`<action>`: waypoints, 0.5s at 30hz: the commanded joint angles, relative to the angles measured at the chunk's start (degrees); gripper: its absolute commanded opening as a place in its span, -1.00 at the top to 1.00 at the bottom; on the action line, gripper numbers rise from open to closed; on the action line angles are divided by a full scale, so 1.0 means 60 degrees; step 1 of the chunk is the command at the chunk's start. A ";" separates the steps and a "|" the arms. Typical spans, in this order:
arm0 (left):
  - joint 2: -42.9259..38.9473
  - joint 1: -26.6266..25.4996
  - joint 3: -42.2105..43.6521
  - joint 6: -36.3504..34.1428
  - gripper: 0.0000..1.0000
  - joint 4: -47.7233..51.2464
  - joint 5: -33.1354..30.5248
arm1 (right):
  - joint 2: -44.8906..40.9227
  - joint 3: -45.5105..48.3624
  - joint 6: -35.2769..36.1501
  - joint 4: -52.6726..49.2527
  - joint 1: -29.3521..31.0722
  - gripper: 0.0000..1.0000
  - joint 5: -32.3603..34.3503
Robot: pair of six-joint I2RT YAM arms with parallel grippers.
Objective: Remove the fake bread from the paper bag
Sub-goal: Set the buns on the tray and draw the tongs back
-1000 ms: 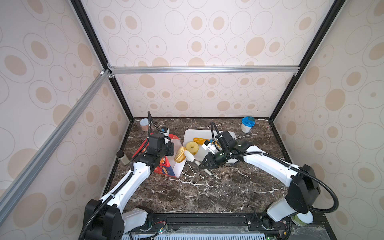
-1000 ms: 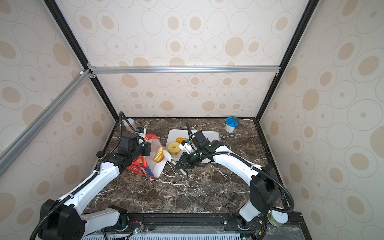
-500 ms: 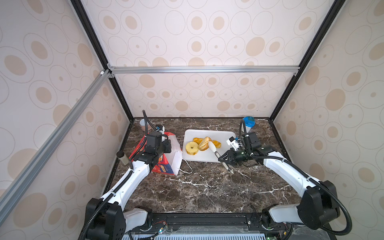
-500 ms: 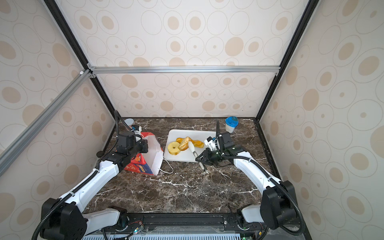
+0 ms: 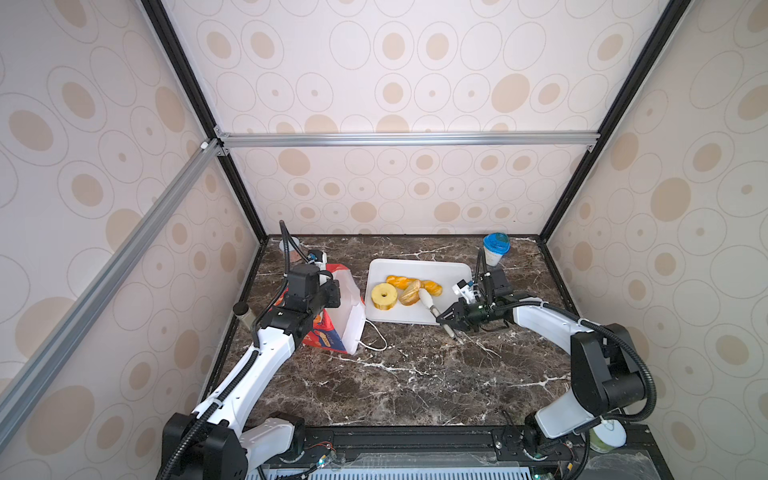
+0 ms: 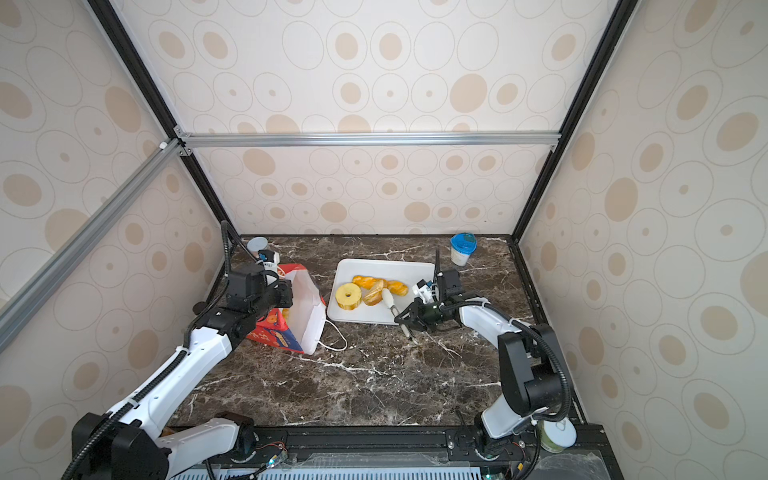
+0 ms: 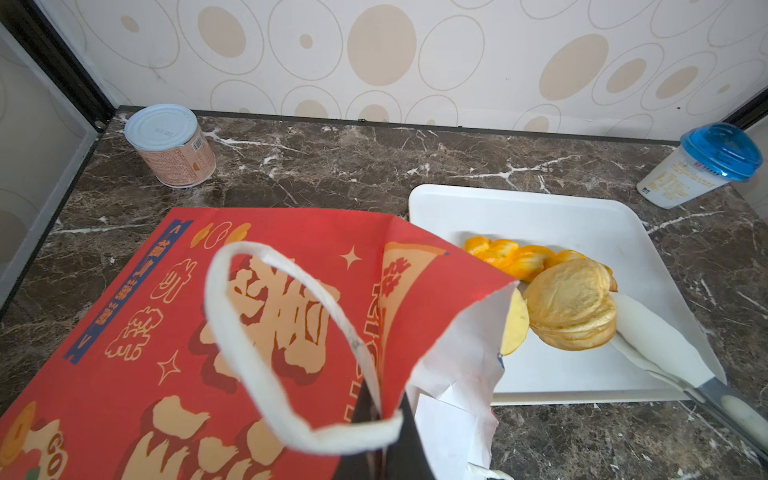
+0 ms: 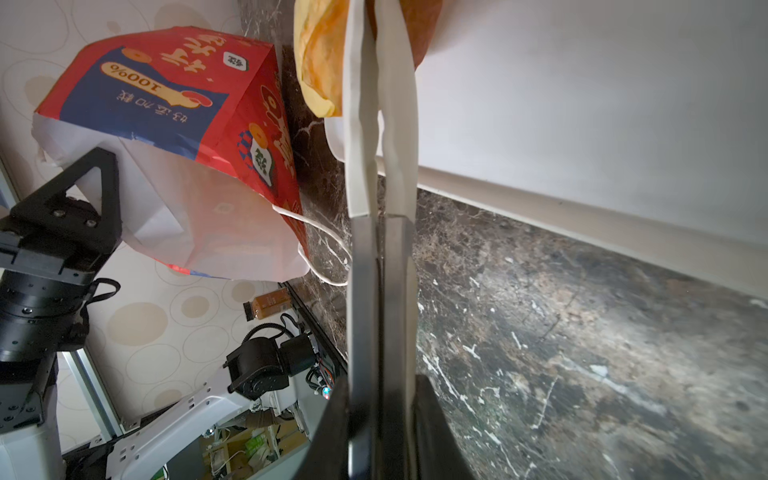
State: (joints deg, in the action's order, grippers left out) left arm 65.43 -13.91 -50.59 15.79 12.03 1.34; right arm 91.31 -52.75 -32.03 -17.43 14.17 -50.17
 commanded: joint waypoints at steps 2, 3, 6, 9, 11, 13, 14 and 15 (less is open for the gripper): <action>-0.0182 0.0083 -0.0424 -0.0249 1.00 0.0059 0.0293 | 0.0466 0.0282 0.0090 0.0861 -0.0107 1.00 -0.0654; -0.0171 0.0077 -0.0411 -0.0259 1.00 0.0032 0.0397 | 0.0555 0.0296 0.0108 0.0855 -0.0107 1.00 -0.0688; -0.0204 0.0078 -0.0374 -0.0411 1.00 -0.0010 0.0808 | 0.0604 0.0357 0.0131 0.0848 -0.0107 0.93 -0.0771; -0.0252 0.0085 -0.0360 -0.0438 1.00 -0.0010 0.1004 | 0.0551 0.0384 0.0258 0.0626 -0.0107 0.61 -0.0828; -0.0270 0.0078 -0.0358 -0.0433 1.00 0.0016 0.0995 | 0.0488 0.0362 0.0404 0.0357 -0.0107 0.44 -0.0782; -0.0298 0.0077 -0.0345 -0.0412 1.00 0.0002 0.0992 | 0.0382 0.0420 0.0449 0.0168 -0.0147 0.32 -0.0735; -0.0301 0.0087 -0.0356 -0.0412 1.00 0.0009 0.1005 | 0.0309 0.0453 0.0440 0.0092 -0.0173 0.28 -0.0735; -0.0299 0.0080 -0.0370 -0.0405 1.00 0.0006 0.1032 | 0.0220 0.0526 0.0435 0.0040 -0.0219 0.22 -0.0735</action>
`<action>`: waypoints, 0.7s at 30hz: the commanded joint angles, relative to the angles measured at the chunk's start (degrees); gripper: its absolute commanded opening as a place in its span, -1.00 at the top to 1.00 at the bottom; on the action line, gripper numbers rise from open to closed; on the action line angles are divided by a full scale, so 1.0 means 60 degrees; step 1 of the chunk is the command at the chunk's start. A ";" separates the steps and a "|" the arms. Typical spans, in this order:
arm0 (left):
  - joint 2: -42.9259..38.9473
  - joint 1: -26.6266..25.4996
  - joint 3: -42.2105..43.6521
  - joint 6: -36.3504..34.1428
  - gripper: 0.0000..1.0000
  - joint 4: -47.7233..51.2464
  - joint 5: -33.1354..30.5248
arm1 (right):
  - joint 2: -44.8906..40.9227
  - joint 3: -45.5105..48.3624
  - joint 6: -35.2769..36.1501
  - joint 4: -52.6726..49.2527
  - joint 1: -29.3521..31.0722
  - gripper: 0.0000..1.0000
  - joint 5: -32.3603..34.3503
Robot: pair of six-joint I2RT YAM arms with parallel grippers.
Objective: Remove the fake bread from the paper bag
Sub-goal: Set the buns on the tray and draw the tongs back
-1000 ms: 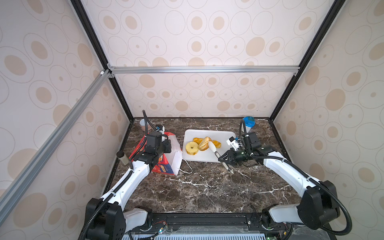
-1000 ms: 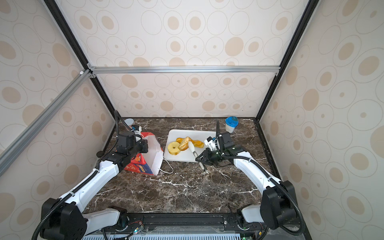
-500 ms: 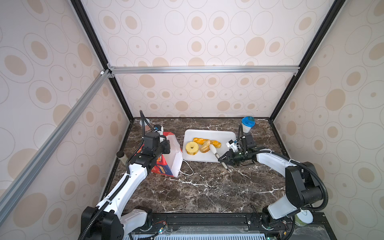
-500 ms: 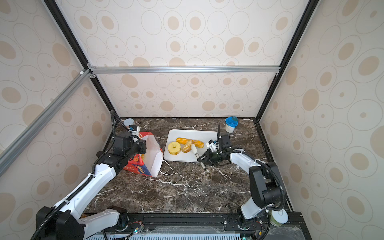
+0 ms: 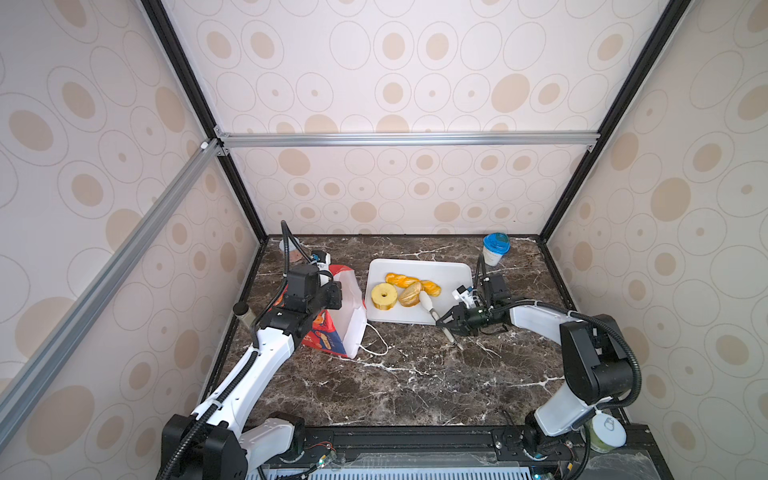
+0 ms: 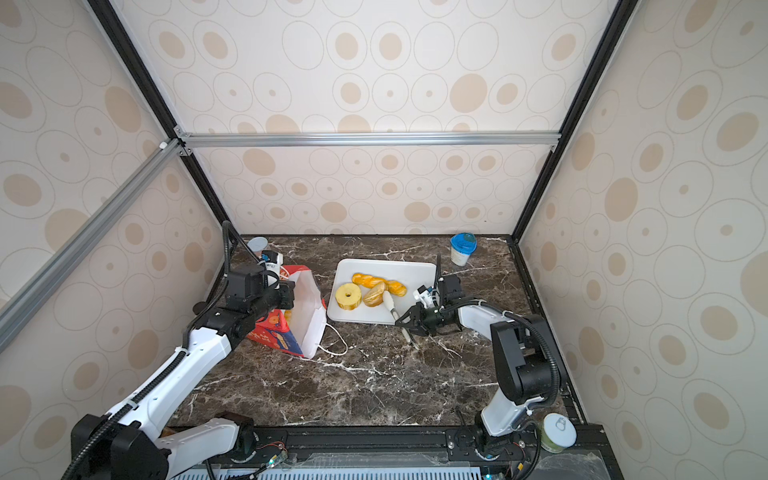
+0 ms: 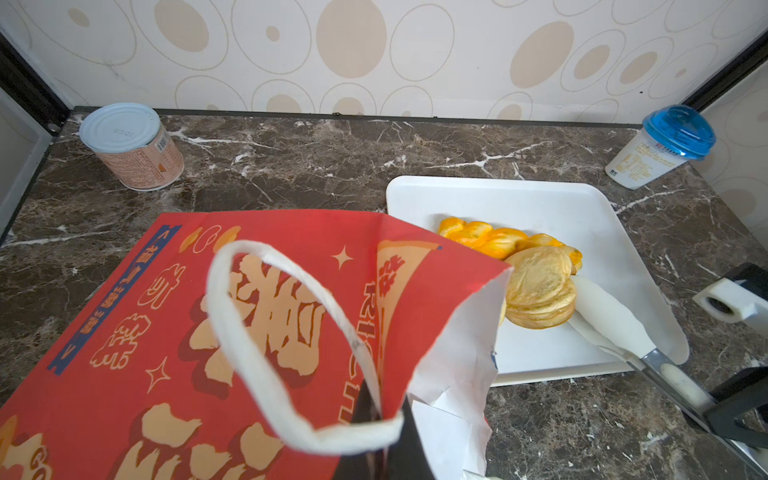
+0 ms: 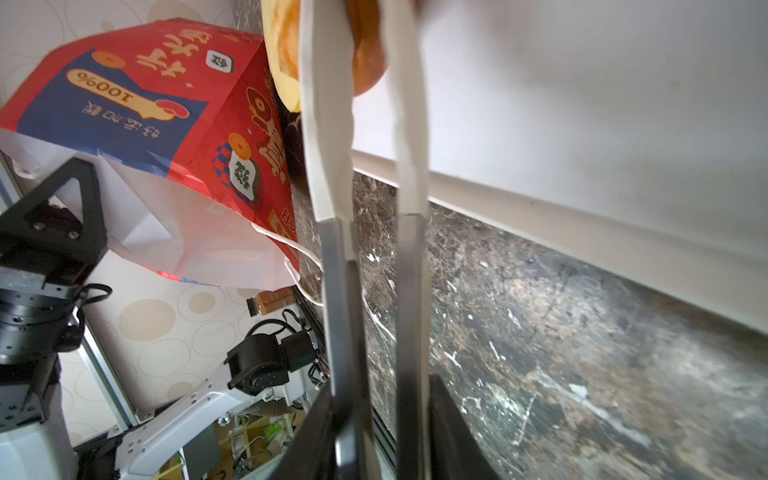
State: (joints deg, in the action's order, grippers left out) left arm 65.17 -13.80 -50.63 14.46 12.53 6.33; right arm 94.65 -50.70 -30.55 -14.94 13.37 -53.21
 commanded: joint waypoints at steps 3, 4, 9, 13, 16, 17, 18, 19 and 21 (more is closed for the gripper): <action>-0.0270 0.0060 -0.0348 -0.0204 1.00 -0.0077 0.0285 | -0.0753 0.0489 0.0112 -0.0483 -0.0259 0.16 -0.0283; -0.0270 0.0067 -0.0339 -0.0223 1.00 -0.0093 0.0304 | -0.0887 0.0565 0.0100 -0.0521 -0.0321 0.15 -0.0308; -0.0230 0.0053 -0.0285 -0.0318 1.00 -0.0168 0.0489 | -0.1569 0.0901 -0.0094 -0.0757 -0.0548 0.16 -0.0530; -0.0226 0.0038 -0.0259 -0.0473 1.00 -0.0150 0.0840 | -0.2124 0.0974 -0.0043 -0.1283 -0.0616 0.15 -0.0537; -0.0255 0.0043 -0.0257 -0.0621 1.00 -0.0046 0.0995 | -0.2626 0.0950 0.0110 -0.1819 -0.0716 0.14 -0.0391; -0.0248 0.0045 -0.0259 -0.0650 1.00 -0.0013 0.1007 | -0.2723 0.0952 0.0138 -0.1917 -0.0753 0.14 -0.0353; -0.0230 0.0045 -0.0285 -0.0678 1.00 0.0034 0.1002 | -0.2801 0.0913 0.0179 -0.2053 -0.0809 0.14 -0.0311; -0.0226 0.0045 -0.0316 -0.0690 1.00 0.0063 0.1024 | -0.2850 0.0866 0.0226 -0.2190 -0.0833 0.14 -0.0287; -0.0223 0.0045 -0.0350 -0.0683 1.00 0.0070 0.1116 | -0.2952 0.0809 0.0184 -0.2214 -0.0840 0.14 -0.0368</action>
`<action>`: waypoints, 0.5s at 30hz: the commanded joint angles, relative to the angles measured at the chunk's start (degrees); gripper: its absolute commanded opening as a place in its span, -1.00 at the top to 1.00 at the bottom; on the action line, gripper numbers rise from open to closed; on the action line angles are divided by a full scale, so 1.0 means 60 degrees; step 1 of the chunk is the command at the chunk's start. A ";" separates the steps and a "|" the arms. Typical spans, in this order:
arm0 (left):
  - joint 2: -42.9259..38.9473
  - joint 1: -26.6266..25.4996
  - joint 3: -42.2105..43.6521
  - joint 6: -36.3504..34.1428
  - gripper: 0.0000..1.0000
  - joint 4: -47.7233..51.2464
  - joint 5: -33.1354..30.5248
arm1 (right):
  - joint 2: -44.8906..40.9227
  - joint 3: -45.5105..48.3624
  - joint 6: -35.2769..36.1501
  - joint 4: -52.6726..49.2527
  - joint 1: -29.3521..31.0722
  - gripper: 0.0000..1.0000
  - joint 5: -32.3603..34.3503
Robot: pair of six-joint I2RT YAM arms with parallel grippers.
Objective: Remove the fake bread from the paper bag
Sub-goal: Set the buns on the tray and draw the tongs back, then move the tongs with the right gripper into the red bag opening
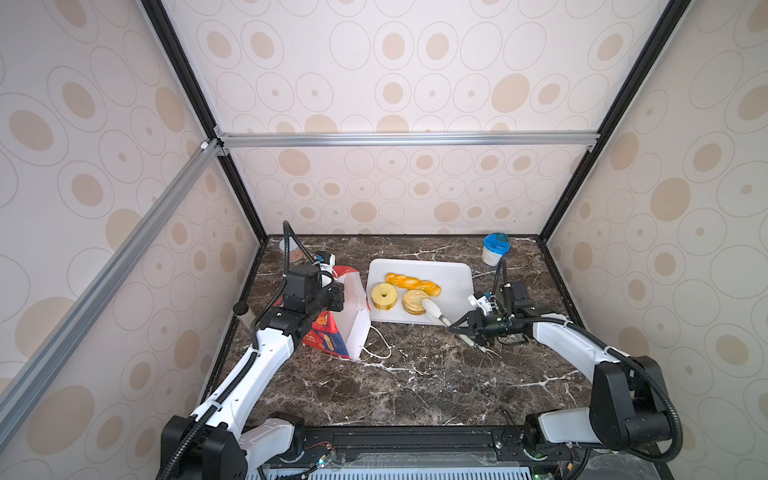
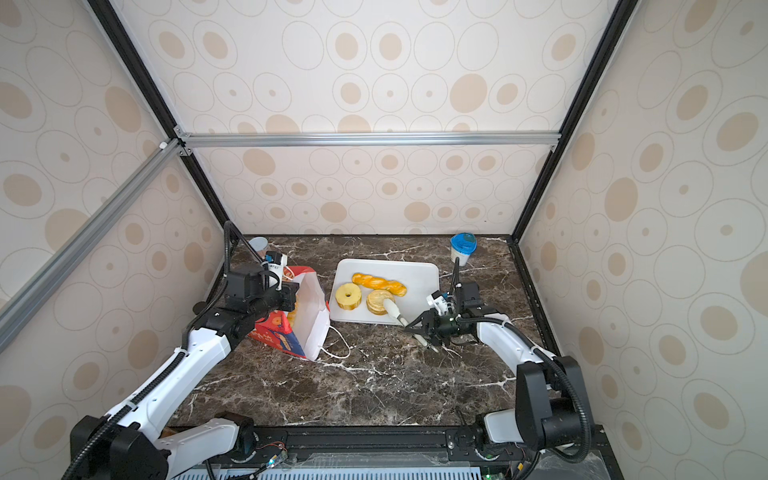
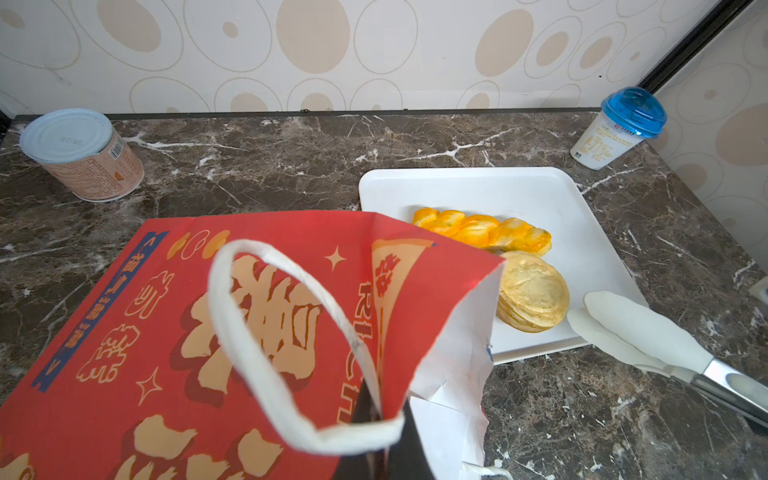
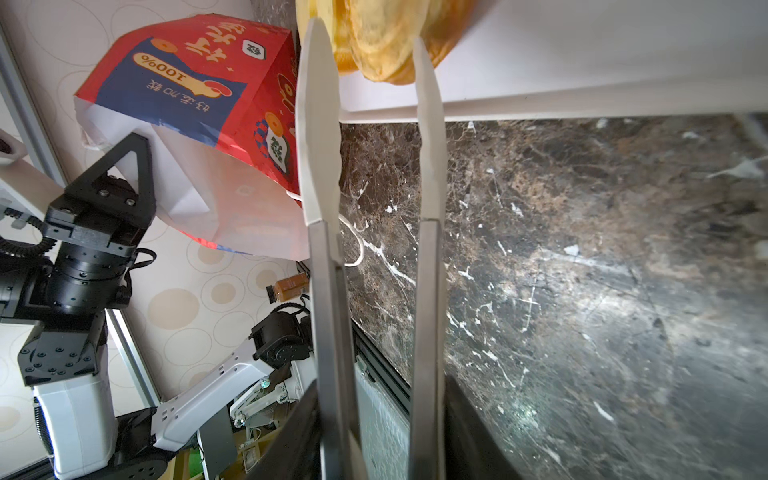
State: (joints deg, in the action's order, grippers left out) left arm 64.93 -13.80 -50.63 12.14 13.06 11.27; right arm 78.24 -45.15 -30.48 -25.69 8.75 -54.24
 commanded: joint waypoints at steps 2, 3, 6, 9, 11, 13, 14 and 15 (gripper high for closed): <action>-0.0215 0.0030 -0.0329 -0.0331 1.00 -0.0029 0.0434 | -0.0333 -0.0203 0.0090 -0.0445 -0.0061 0.14 -0.0305; -0.0244 0.0030 -0.0298 -0.0359 1.00 -0.0025 0.0511 | -0.0423 -0.0300 0.0116 -0.0574 -0.0024 0.14 -0.0357; -0.0310 -0.0037 -0.0200 -0.0513 1.00 -0.0022 0.0837 | -0.0798 -0.0626 0.0049 -0.0956 0.0281 0.15 -0.0517; -0.0373 -0.0236 -0.0110 -0.0775 1.00 0.0060 0.1084 | -0.1263 -0.1002 -0.0406 -0.1059 0.1057 0.15 -0.0682; -0.0402 -0.0427 -0.0089 -0.1067 1.00 0.0241 0.1040 | -0.1638 -0.1161 -0.0837 -0.1062 0.1771 0.16 -0.0735; -0.0538 -0.0597 0.0061 -0.1442 1.00 0.0306 0.1053 | -0.2022 -0.1163 -0.1398 -0.0862 0.2455 0.17 -0.0703; -0.0626 -0.0688 0.0152 -0.1567 1.00 0.0292 0.1039 | -0.2174 -0.1163 -0.1606 -0.0832 0.2769 0.17 -0.0644; -0.0715 -0.0778 0.0257 -0.1665 1.00 0.0285 0.1028 | -0.2314 -0.1126 -0.1843 -0.0756 0.3102 0.17 -0.0549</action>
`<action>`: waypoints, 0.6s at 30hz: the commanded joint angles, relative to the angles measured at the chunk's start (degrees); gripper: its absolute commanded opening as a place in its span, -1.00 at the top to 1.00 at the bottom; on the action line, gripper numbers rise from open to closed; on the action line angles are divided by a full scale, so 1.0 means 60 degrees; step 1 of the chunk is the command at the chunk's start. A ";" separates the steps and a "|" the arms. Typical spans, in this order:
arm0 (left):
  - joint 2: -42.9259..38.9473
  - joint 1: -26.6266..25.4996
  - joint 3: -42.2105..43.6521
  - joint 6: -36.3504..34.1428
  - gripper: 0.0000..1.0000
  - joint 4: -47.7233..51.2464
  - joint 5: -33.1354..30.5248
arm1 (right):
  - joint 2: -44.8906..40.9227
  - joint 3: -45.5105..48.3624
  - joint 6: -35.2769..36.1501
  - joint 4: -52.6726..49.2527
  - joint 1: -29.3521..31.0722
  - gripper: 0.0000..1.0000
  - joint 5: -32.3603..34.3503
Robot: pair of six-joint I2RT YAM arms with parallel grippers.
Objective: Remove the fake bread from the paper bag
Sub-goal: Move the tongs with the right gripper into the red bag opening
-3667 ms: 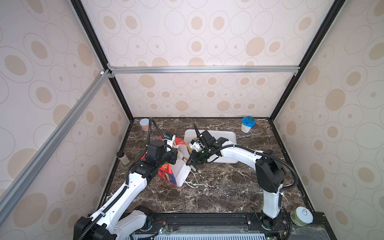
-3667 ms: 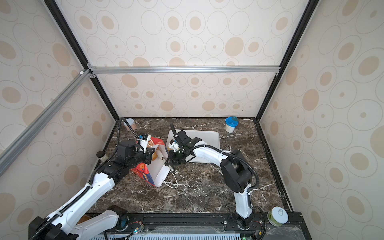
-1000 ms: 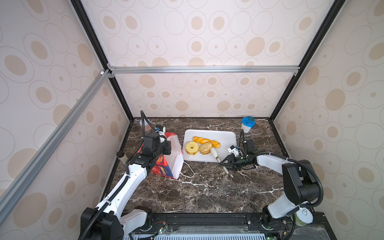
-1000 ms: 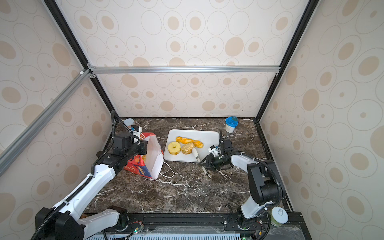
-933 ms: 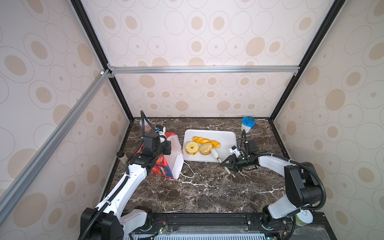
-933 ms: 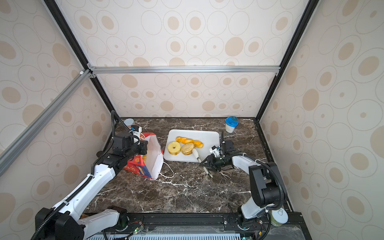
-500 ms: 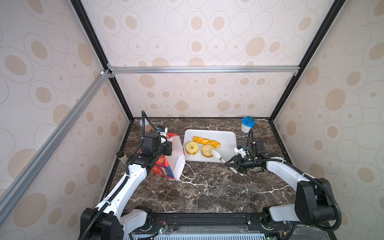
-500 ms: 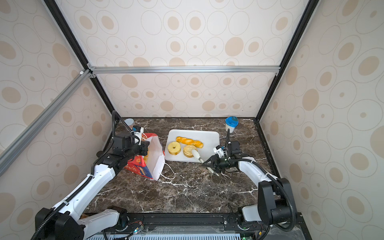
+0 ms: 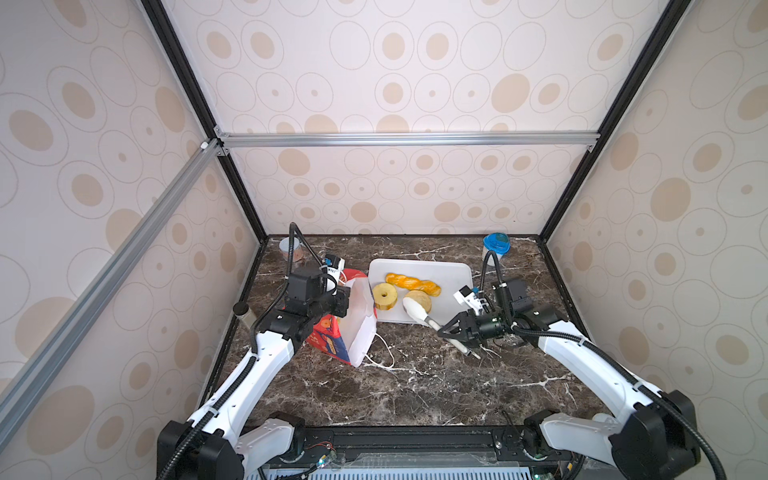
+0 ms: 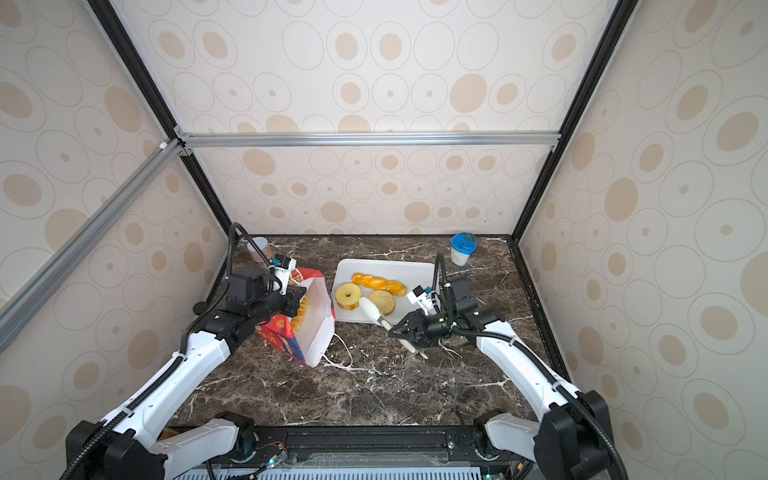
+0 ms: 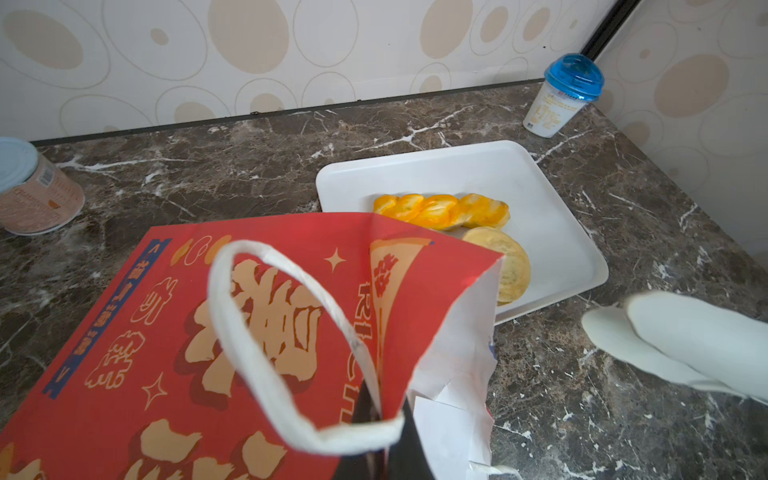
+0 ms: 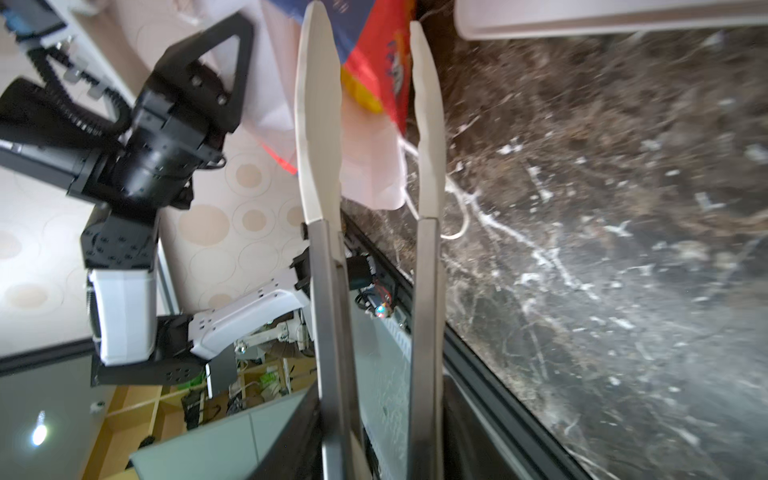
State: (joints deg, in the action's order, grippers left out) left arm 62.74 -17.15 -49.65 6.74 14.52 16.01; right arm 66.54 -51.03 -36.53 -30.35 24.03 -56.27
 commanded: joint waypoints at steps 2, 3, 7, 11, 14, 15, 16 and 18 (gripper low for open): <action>-0.0511 -0.0333 0.0268 -0.0919 1.00 0.0040 0.0290 | -0.0573 0.0041 -0.1423 0.0478 0.1135 0.17 0.0012; -0.0577 -0.0383 0.0355 -0.0975 1.00 0.0027 0.0311 | -0.0595 0.0159 -0.1828 0.0886 0.1438 0.17 0.0124; -0.0851 -0.0606 0.0651 -0.0868 1.00 -0.0036 0.0217 | -0.0013 0.0171 -0.2596 0.2405 0.2648 0.17 0.0567; -0.1113 -0.0926 0.0932 -0.0700 1.00 -0.0195 0.0268 | 0.1177 -0.0115 -0.2816 0.3706 0.3600 0.16 0.1061; -0.1182 -0.1077 0.1041 -0.0630 1.00 -0.0220 0.0347 | 0.2077 -0.0173 -0.2979 0.4363 0.3869 0.18 0.1936; -0.1184 -0.1131 0.1078 -0.0599 1.00 -0.0210 0.0368 | 0.2283 -0.0041 -0.3168 0.4904 0.3902 0.18 0.2289; -0.1184 -0.1176 0.1095 -0.0569 1.00 -0.0191 0.0367 | 0.2484 0.0124 -0.3376 0.5435 0.3916 0.16 0.2493; -0.1184 -0.1331 0.1088 -0.0524 1.00 -0.0194 0.0286 | 0.3213 -0.0014 -0.3409 0.6006 0.3889 0.14 0.2545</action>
State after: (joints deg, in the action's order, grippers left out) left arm 56.66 -23.86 -42.74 3.77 14.74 16.88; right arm 82.78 -50.41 -54.28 -4.56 47.33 -44.95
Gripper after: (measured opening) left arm 0.047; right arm 0.424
